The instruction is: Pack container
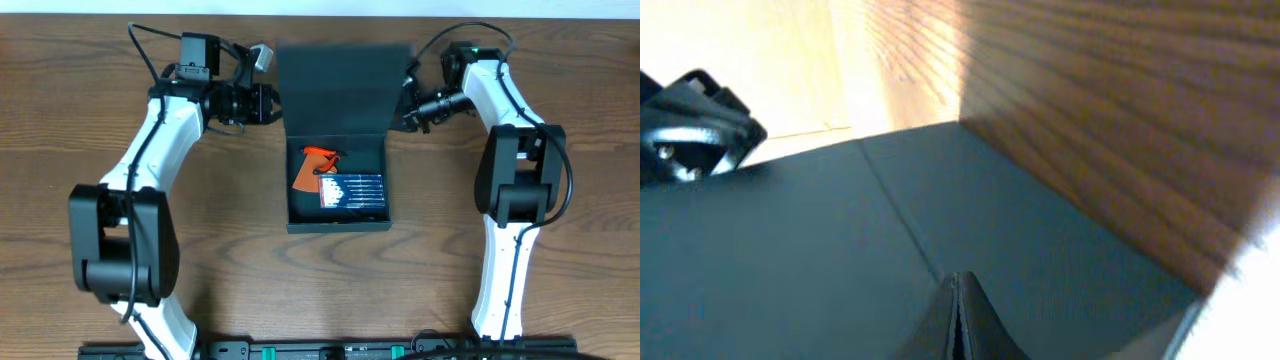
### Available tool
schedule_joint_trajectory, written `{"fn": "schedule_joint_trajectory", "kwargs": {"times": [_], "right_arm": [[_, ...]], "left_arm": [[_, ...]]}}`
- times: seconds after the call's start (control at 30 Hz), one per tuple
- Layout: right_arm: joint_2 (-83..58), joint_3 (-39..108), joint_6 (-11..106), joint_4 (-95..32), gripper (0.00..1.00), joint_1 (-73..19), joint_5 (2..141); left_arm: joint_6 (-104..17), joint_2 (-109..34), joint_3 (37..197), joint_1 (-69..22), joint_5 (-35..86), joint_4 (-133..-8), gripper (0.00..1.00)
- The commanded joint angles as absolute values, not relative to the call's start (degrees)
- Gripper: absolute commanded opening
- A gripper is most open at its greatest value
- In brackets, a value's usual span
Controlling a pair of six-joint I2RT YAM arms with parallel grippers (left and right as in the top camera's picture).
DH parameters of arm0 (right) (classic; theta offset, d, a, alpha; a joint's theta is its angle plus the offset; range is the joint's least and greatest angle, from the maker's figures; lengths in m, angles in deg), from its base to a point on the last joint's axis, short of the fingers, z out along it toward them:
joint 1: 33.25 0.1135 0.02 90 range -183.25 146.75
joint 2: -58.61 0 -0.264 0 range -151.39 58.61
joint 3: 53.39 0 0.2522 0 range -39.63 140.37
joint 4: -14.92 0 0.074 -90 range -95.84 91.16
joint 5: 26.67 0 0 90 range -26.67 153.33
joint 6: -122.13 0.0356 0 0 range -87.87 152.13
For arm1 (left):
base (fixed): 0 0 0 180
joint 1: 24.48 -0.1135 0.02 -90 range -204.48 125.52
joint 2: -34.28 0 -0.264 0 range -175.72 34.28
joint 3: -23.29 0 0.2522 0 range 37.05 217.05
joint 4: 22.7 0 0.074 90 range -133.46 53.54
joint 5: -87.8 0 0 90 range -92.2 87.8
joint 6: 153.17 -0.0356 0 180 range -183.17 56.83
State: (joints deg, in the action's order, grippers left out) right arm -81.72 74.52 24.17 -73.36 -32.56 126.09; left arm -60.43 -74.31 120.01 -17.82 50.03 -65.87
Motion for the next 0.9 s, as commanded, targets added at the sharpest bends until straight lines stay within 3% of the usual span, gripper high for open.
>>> {"fn": "schedule_joint_trajectory", "kwargs": {"times": [0.0, 0.27, 0.57, 0.87], "right_arm": [[-82.49, 74.69, 20.65, -74.91, 0.02, -34.64, 126.02], [-82.49, 74.69, 20.01, -76.64, 0.04, -37.74, 120.19], [-80.63, 81.44, 20.08, -81.12, 0.02, -37.91, 106.66], [-67.54, 93.99, 26.13, -86.69, 0.02, -36.36, 89.70]], "left_arm": [[-62.18, -69.02, 120.56, -17.47, 51.18, -70.04, 0.06], [-71.95, -60.13, 120.56, -17.47, 49.33, -86.09, 0.06], [-75.58, -57.05, 120.56, -17.93, 13.85, -88.47, 0.06], [-75.34, -56.98, 120.56, -18.72, 8.72, -90.72, 0.06]]}}
